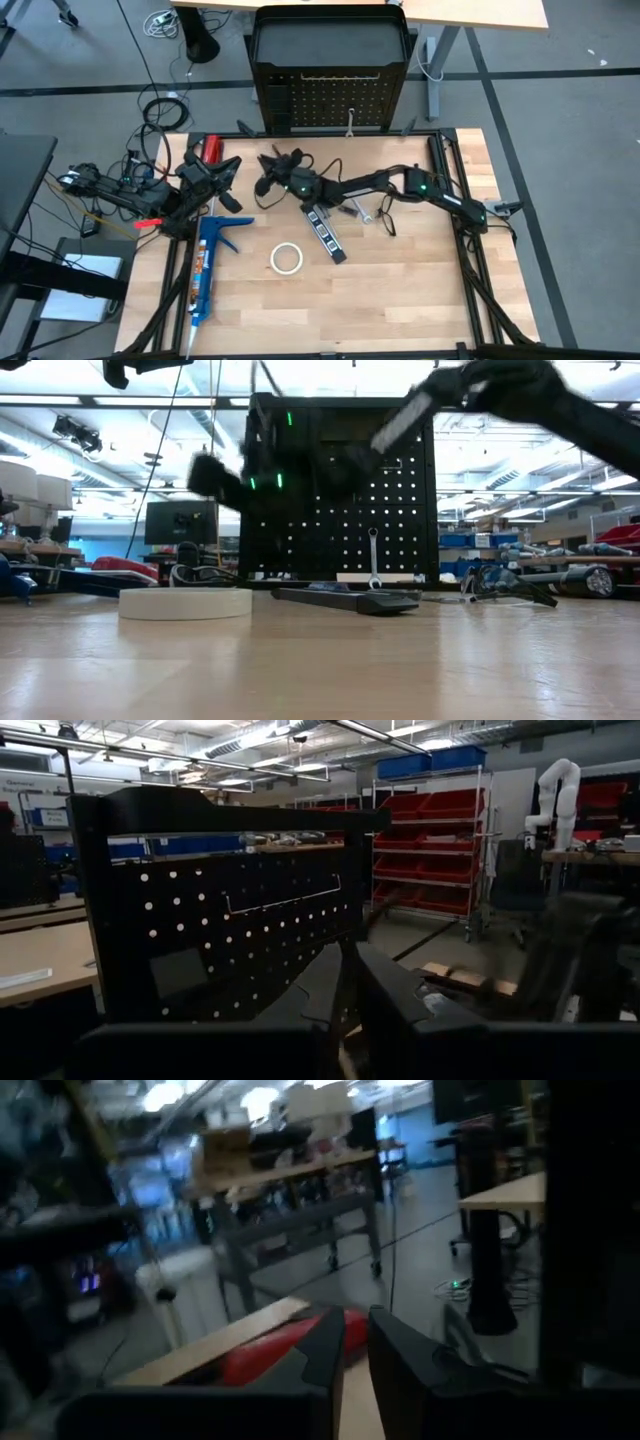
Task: Hang tools onto peg board
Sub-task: Unhang the wrench from the black pegboard
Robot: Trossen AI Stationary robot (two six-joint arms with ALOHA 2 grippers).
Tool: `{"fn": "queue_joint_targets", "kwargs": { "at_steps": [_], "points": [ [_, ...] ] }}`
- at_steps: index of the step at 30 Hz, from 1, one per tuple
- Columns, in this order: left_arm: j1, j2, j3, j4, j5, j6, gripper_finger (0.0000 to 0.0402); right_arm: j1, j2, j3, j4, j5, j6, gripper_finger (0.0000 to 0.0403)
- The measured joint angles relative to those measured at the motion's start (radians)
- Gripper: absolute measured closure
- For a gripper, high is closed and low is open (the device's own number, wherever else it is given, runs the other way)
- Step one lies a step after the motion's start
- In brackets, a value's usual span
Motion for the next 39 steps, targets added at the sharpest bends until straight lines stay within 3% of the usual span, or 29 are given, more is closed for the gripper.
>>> {"fn": "queue_joint_targets", "kwargs": {
  "at_steps": [3,7,11,13,22,26,31,39],
  "points": [
    [0.0,0.0,0.0,0.001,0.0,0.002,0.0365,0.046,-0.102,0.002,-0.228,0.084,-0.027,0.036],
    [0.0,0.0,0.0,0.001,0.0,0.002,0.0365,0.084,-0.205,0.001,-0.662,0.338,0.102,0.0382],
    [0.0,0.0,0.0,0.0,0.0,0.002,0.0365,0.088,-0.285,-0.099,-0.887,0.387,0.273,0.0393],
    [0.0,0.0,0.0,0.0,0.001,0.002,0.0365,0.088,-0.331,-0.201,-0.881,0.397,0.323,0.0394],
    [0.0,0.001,0.0,-0.013,0.001,-0.017,0.0365,0.048,-0.567,-0.698,-0.547,0.395,0.343,0.0384],
    [0.0,0.002,0.0,-0.018,0.003,-0.018,0.0365,-0.008,-0.626,-0.866,-0.387,0.344,0.353,0.0389],
    [0.0,0.002,-0.001,-0.036,0.003,-0.029,0.0365,-0.113,-0.679,-0.919,-0.337,0.136,0.268,0.0374],
    [0.0,0.002,-0.001,-0.033,0.003,-0.047,0.0365,-0.256,-0.71,-0.921,-0.397,0.118,0.206,0.0329]
  ]
}}
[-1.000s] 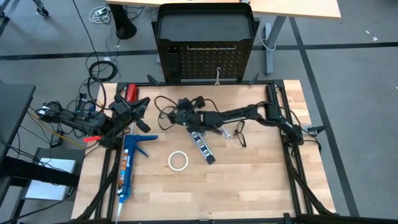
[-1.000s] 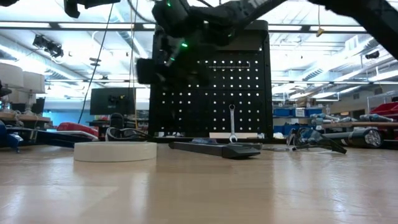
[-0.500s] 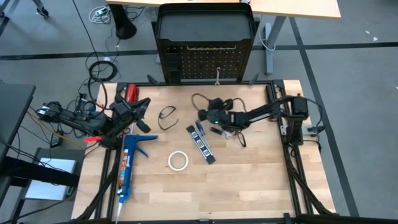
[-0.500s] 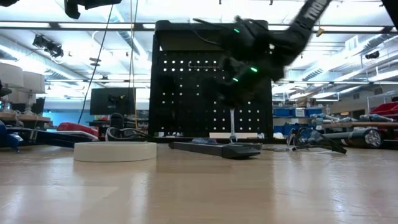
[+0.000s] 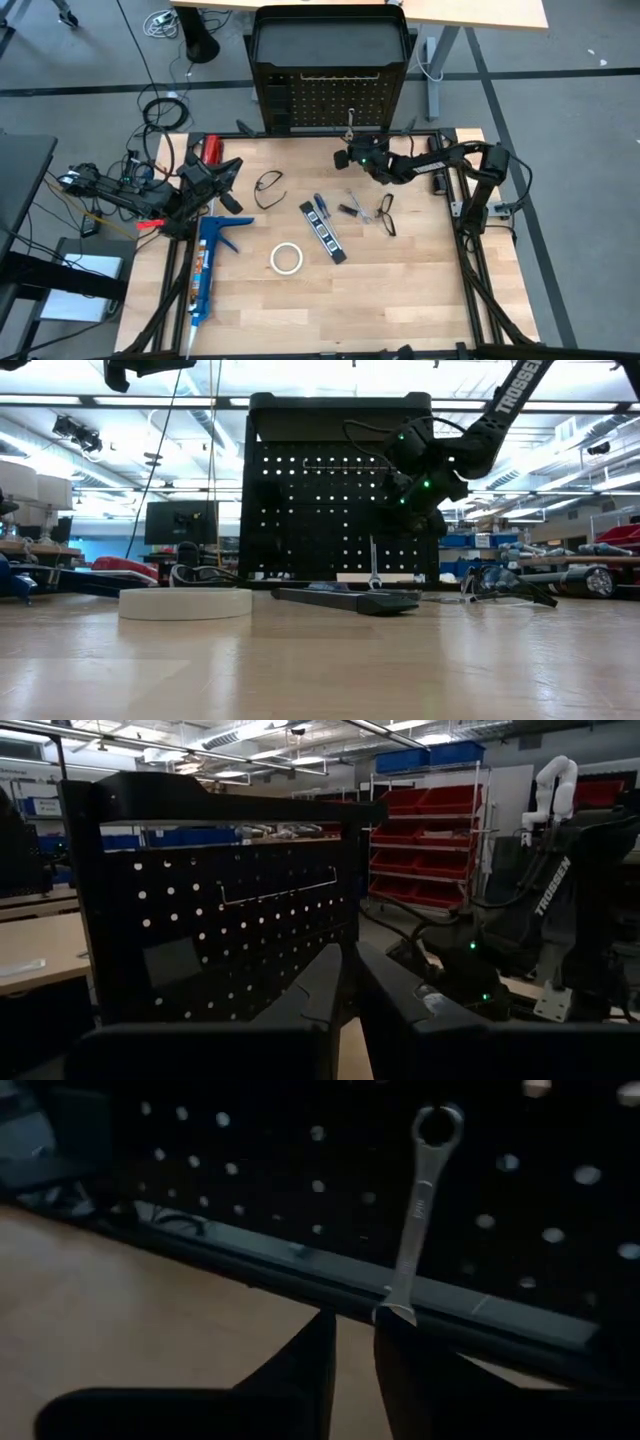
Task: Hang tools onto peg board
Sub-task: Unhang the wrench from the black pegboard
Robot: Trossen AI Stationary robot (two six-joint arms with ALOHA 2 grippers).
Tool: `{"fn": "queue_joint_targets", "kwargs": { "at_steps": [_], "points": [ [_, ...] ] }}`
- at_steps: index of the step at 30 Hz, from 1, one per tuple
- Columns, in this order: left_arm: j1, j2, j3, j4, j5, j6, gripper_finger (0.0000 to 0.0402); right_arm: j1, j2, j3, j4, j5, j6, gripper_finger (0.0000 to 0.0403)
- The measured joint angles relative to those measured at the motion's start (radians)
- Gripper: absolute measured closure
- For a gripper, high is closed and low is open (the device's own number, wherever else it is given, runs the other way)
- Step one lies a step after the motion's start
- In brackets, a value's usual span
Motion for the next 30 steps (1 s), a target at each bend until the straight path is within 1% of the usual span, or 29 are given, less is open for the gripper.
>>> {"fn": "queue_joint_targets", "kwargs": {
  "at_steps": [2,7,13,16,19,23,26,30],
  "points": [
    [0.0,0.0,0.0,0.0,0.0,0.0,0.0365,-0.021,0.0,0.0,0.008,-0.026,-0.031,0.0315],
    [0.0,0.0,0.0,-0.012,-0.002,0.001,0.0365,-0.066,0.001,0.0,0.016,-0.071,0.032,0.0276],
    [0.0,0.0,0.0,-0.027,-0.002,-0.004,0.0364,-0.104,0.002,0.0,0.075,-0.134,0.027,0.0226],
    [0.0,0.002,0.0,-0.027,-0.018,-0.046,0.0364,-0.137,0.002,0.0,0.066,-0.221,0.071,0.0202],
    [0.001,0.006,0.0,-0.031,-0.072,-0.082,0.0364,-0.171,0.002,0.0,0.027,-0.307,0.072,0.0183],
    [0.001,0.018,0.0,-0.032,-0.109,-0.088,0.0364,-0.214,0.002,0.0,-0.016,-0.407,0.076,0.0172],
    [0.003,0.03,0.0,-0.033,-0.12,-0.109,0.0364,-0.236,0.002,0.001,-0.066,-0.42,0.099,0.0173],
    [0.003,0.052,0.0,-0.039,-0.12,-0.134,0.0364,-0.259,0.003,0.005,-0.076,-0.456,0.109,0.0178]
  ]
}}
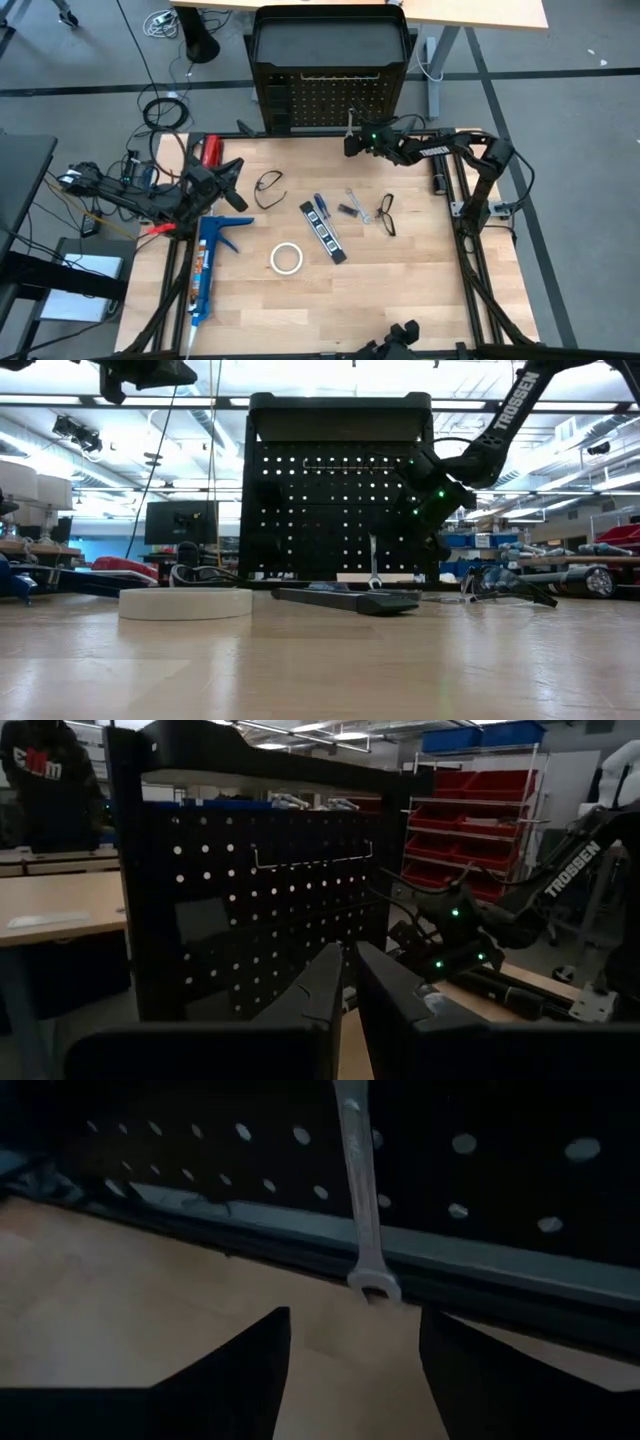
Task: Hang tools onto peg board
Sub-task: Unhang the wrench from the black pegboard
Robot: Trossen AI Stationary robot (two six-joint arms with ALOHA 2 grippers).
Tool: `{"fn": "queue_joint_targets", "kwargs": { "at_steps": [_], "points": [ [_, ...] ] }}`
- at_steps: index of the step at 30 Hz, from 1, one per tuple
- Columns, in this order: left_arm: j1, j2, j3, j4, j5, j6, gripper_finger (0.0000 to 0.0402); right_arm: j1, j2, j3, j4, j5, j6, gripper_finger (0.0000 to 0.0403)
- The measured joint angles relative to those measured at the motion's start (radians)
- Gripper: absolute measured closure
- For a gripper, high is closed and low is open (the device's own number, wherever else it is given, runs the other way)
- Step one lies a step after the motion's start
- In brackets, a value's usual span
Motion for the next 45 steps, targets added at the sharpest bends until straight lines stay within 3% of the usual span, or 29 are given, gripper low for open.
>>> {"fn": "queue_joint_targets", "kwargs": {
  "at_steps": [6,14,26,31,45],
  "points": [
    [0.0,0.039,0.0,0.0,0.0,-0.074,0.0364,-0.03,0.0,0.077,-0.17,-0.028,-0.025,0.0183],
    [0.001,0.102,0.0,0.001,0.0,-0.128,0.0365,-0.068,0.014,0.141,-0.235,-0.087,-0.052,0.0187],
    [0.027,0.235,0.0,0.002,0.019,-0.212,0.0365,-0.039,0.152,0.252,-0.232,-0.071,-0.082,0.0202],
    [0.027,0.235,0.0,-0.021,0.019,-0.23,0.0365,-0.041,0.158,0.258,-0.25,-0.003,-0.045,0.0205],
    [0.034,0.267,-0.003,-0.037,0.024,-0.258,0.0365,-0.04,0.158,0.258,-0.226,-0.003,-0.054,0.0235]
  ]
}}
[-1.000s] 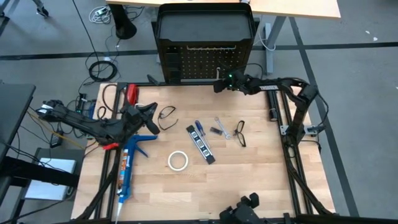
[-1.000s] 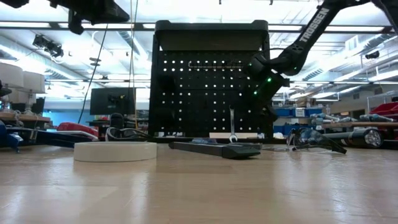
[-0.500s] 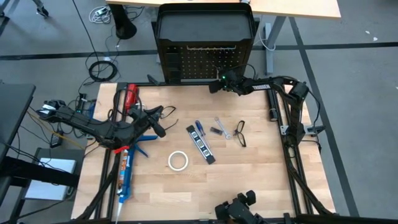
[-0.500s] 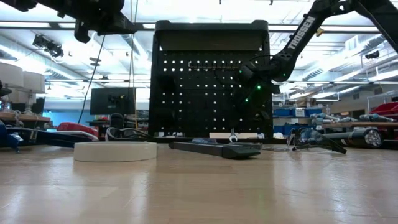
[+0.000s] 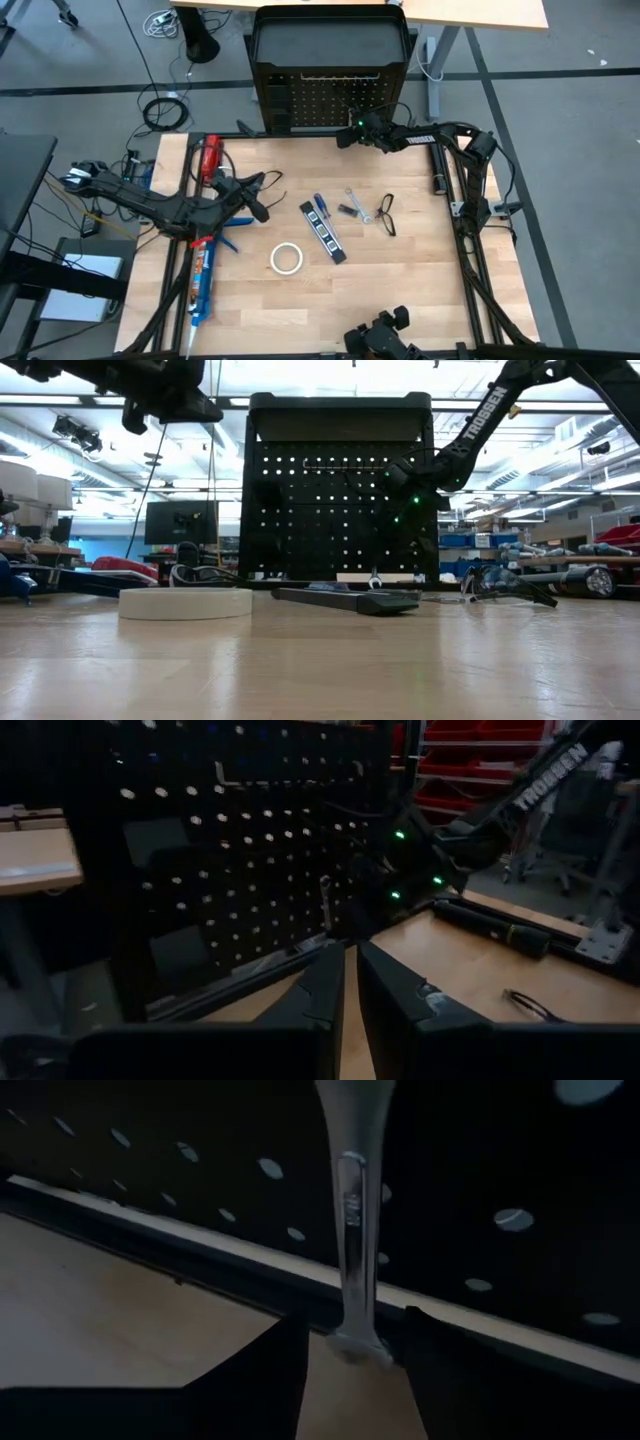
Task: Hang tools onto peg board
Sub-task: Unhang the wrench from the black pegboard
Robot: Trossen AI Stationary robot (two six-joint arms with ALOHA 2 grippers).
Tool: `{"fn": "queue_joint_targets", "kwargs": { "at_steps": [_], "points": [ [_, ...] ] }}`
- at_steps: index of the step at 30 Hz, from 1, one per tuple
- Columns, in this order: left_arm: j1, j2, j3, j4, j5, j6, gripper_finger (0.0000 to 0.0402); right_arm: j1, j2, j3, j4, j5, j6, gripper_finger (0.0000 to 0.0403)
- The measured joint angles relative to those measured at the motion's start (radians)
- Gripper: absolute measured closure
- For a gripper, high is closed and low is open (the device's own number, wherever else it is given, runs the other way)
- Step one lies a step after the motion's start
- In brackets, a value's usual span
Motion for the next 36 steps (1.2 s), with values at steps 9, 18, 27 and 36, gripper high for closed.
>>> {"fn": "queue_joint_targets", "kwargs": {
  "at_steps": [9,18,27,36],
  "points": [
    [0.0,0.048,-0.074,0.213,0.045,0.002,0.0365,0.003,0.025,0.0,-0.012,-0.021,0.002,0.0238],
    [-0.002,0.045,-0.075,0.213,0.055,0.03,0.0365,0.03,0.136,0.159,-0.123,-0.036,-0.008,0.0259],
    [-0.003,0.043,-0.075,0.214,0.057,0.052,0.0365,0.038,0.13,0.16,-0.121,-0.046,-0.001,0.0299],
    [-0.003,0.016,-0.075,0.222,0.067,0.077,0.0365,0.023,0.105,0.167,-0.094,-0.154,-0.029,0.0263]
  ]
}}
